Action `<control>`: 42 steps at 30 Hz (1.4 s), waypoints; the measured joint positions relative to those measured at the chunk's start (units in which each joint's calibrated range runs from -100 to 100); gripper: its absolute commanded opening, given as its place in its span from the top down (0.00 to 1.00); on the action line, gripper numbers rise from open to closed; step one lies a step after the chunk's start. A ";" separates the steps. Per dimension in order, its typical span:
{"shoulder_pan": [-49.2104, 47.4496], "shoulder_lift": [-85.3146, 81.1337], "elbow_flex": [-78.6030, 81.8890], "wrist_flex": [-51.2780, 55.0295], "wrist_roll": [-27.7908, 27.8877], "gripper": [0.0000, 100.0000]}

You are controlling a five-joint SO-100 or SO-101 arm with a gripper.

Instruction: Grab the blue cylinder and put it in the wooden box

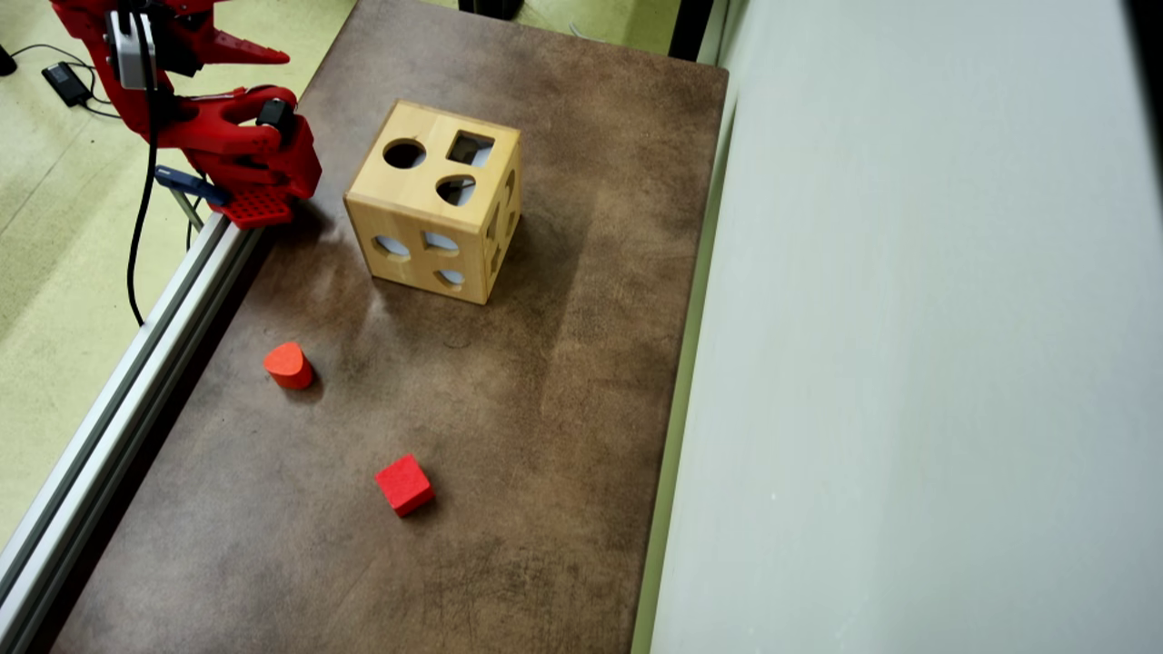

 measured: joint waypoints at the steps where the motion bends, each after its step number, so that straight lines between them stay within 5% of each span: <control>1: 2.23 0.00 0.00 0.00 0.00 0.69; 13: 5.03 -0.08 0.00 0.00 0.10 0.72; 21: 5.03 -0.08 0.00 0.00 0.10 1.00; 42: 5.03 -0.17 0.00 0.00 0.10 0.97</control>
